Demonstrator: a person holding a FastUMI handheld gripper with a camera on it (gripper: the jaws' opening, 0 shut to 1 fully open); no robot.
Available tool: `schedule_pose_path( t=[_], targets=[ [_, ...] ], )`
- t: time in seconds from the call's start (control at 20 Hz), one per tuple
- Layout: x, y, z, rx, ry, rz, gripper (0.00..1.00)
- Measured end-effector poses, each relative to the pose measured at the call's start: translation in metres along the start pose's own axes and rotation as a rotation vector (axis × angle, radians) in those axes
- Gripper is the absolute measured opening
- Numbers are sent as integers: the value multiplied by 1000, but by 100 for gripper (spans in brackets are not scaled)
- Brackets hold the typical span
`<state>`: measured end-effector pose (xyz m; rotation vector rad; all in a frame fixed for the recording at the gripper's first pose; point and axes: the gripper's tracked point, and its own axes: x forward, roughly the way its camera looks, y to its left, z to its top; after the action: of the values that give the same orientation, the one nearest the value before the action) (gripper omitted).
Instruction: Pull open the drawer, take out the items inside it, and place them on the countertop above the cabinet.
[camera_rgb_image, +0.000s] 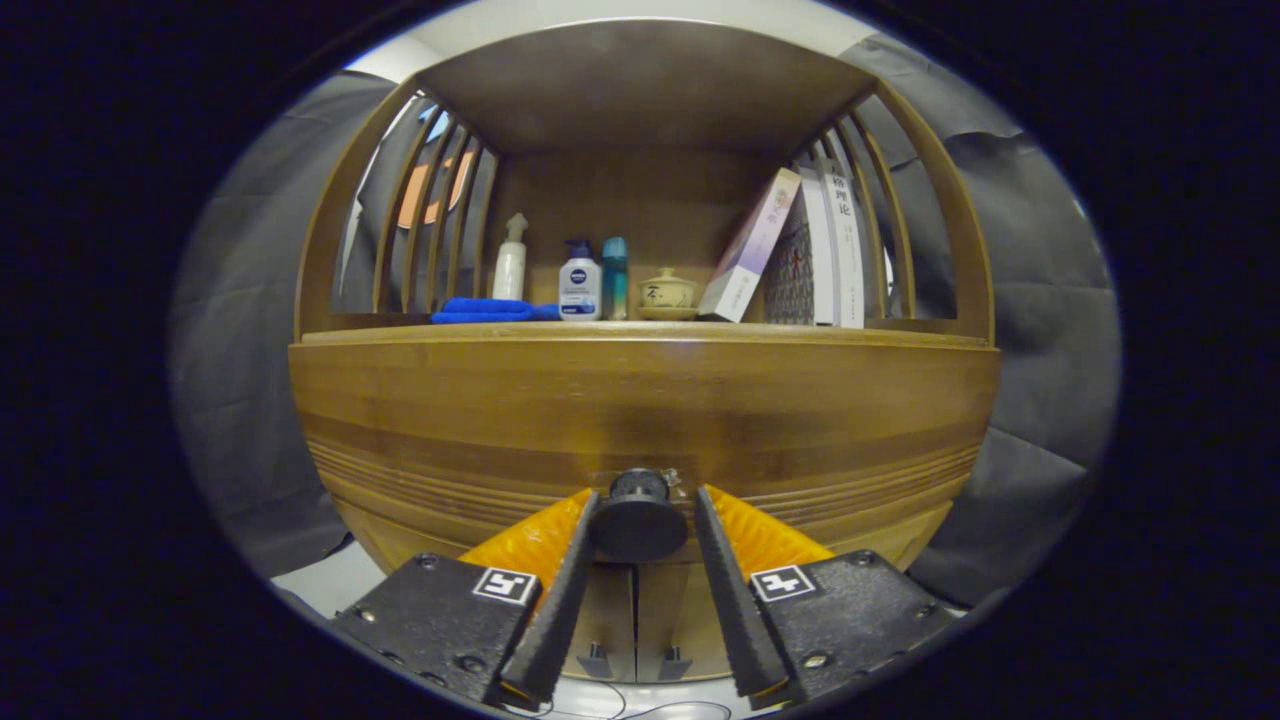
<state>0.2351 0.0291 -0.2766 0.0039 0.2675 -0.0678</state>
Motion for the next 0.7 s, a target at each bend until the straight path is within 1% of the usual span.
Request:
schedule_pose_path(
  t=[0.05, 0.1, 0.15, 0.3, 0.45, 0.7],
  targets=[
    [-1, -3, 0, -4, 2, -20, 58],
    [0, -5, 1, 4, -5, -19, 52],
    [0, -3, -1, 17, -5, -20, 49],
    [-1, -4, 0, -4, 14, -29, 46],
    [-1, -3, -1, 10, 38, -17, 43],
    [-8, -3, -1, 11, 55, -24, 40]
  ],
)
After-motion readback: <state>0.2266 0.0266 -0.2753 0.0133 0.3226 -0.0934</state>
